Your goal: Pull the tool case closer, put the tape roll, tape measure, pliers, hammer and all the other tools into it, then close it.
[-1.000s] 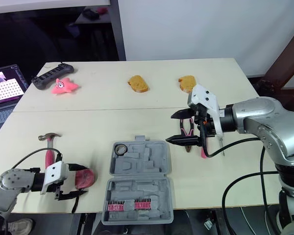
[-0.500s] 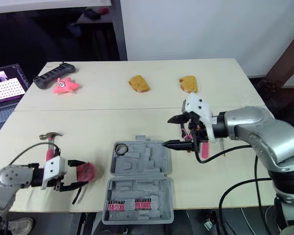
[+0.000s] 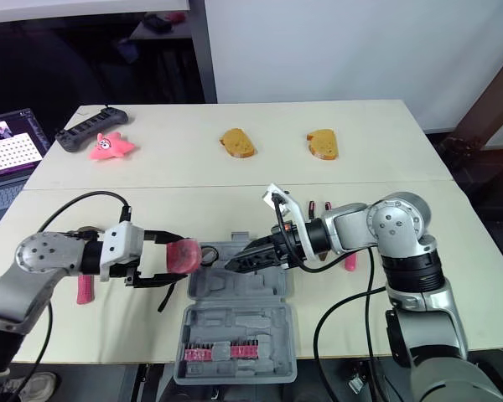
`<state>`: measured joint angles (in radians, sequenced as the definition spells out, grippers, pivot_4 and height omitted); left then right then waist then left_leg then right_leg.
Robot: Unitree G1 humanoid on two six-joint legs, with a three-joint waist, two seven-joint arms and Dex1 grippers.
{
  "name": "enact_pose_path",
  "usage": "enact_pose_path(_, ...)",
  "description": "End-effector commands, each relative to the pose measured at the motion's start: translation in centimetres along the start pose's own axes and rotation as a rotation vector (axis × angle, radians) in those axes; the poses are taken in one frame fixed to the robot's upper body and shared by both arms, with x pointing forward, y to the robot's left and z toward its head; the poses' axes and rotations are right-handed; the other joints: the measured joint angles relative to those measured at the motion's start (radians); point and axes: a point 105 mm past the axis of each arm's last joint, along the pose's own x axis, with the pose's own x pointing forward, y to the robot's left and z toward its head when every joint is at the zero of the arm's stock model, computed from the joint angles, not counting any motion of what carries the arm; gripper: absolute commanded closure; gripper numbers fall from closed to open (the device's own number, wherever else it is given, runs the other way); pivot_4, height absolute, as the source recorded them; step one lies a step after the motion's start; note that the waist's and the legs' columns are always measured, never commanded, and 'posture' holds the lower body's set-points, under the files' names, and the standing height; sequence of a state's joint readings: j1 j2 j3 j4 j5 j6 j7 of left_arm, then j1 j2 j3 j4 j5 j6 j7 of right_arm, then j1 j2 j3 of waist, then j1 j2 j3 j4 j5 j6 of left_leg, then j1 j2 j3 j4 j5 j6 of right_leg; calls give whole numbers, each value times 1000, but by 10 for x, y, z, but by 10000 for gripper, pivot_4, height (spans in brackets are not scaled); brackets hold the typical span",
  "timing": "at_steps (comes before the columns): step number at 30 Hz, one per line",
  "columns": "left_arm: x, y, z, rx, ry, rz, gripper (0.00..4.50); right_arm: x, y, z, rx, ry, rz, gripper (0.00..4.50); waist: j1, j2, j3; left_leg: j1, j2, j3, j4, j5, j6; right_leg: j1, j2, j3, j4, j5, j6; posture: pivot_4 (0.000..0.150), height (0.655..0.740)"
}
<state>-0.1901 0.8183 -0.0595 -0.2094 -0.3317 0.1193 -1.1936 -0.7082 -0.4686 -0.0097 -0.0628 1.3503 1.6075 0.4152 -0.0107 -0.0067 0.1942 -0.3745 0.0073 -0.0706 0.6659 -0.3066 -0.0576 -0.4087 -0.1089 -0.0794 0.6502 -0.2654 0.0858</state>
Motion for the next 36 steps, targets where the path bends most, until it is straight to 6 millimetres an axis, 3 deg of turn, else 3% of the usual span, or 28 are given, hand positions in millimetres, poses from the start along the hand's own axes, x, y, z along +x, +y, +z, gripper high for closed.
enact_pose_path(1, 7, 3, 15, 49, -28, -8, 15368, 4, 3, 5, 65, -76, 46, 0, -2, 0, 0, 0, 0, 0, 0, 0, 0, 0, 0, 0, 0, 0, 0, 1500, 7400)
enact_pose_path(11, 23, 1, 28, 64, -66, -53, 15368, 27, -1, 4, 256, -203, 22, 0, -6, 0, 0, 1, 2, 1, 0, 0, 0, 0, 2, 1, 0, 0, 0, 1500, 7400)
enact_pose_path(14, 25, -3, 27, 70, -57, -69, 15368, 29, -3, 4, 279, -227, 30, 9335, -4, 0, 0, 0, 3, 1, 0, 0, 1, 0, 4, 2, 0, 0, 0, 1500, 7400)
enact_pose_path(20, 30, -3, 30, 69, -67, -70, 15368, 36, -4, 3, 309, -241, 38, 38195, -2, 0, 0, 1, 4, 1, 0, 0, 1, -1, 5, 3, 0, 1, -1, 1500, 7400)
enact_pose_path(21, 30, -3, 30, 69, -68, -71, 15368, 37, -4, 3, 312, -241, 37, 40740, -2, 0, 0, 1, 5, 1, 0, 0, 1, -1, 6, 3, 0, 1, -1, 1500, 7400)
enact_pose_path(23, 31, -3, 31, 68, -69, -73, 15368, 37, -5, 3, 321, -247, 41, 40717, -3, 0, 0, 1, 5, 1, 0, 0, 1, -1, 6, 3, 0, 1, -1, 1500, 7400)
enact_pose_path(26, 27, 0, 29, 48, -75, -58, 692, 33, -6, 2, 324, -254, 41, 40717, -4, 0, 0, 1, 5, 2, 0, -1, 1, -1, 6, 4, 0, 1, -1, 1500, 7400)
enact_pose_path(33, 3, 7, 24, -10, -74, 0, 0, 10, -12, 6, 304, -285, 9, 40718, -2, 0, 0, 1, 6, 4, 0, -1, 2, -2, 7, 6, 0, 1, -2, 1500, 7400)
enact_pose_path(36, -11, 2, 19, -47, -59, 21, 0, -11, -25, 4, 325, -305, -65, 40718, -2, 0, 0, 1, 6, 5, 0, -2, 3, -3, 7, 7, 0, 1, -2, 1500, 7400)
